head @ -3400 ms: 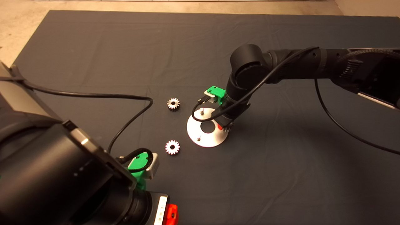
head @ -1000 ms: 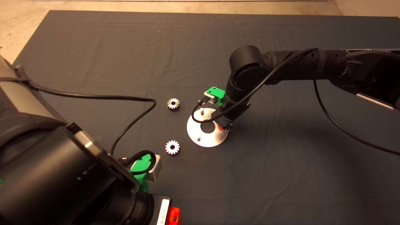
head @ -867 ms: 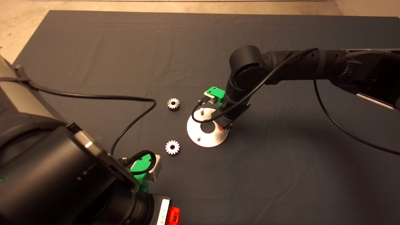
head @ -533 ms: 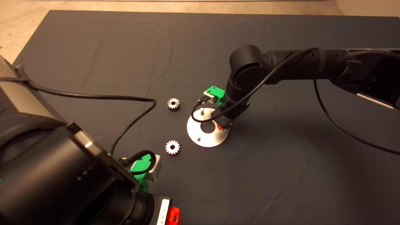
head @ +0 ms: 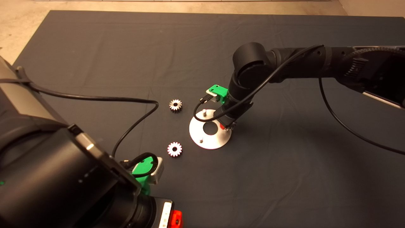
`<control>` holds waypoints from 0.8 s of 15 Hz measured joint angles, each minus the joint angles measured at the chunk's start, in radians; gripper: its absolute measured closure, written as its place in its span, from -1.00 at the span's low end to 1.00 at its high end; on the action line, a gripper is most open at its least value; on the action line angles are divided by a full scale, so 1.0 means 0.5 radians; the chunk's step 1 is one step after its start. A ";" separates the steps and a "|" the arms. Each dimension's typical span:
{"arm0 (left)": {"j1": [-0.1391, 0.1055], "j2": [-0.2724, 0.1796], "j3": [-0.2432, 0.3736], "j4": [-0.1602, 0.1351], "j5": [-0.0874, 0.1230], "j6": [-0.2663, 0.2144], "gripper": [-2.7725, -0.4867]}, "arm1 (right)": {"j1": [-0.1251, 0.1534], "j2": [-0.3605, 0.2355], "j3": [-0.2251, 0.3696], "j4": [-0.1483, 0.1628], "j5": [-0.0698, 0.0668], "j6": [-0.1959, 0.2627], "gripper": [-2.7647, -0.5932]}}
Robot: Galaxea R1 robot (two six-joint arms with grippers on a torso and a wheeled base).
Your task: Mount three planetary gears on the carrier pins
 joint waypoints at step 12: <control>0.000 0.006 0.000 0.000 0.000 0.000 -0.99 | 0.000 0.000 0.000 0.001 0.000 0.000 0.54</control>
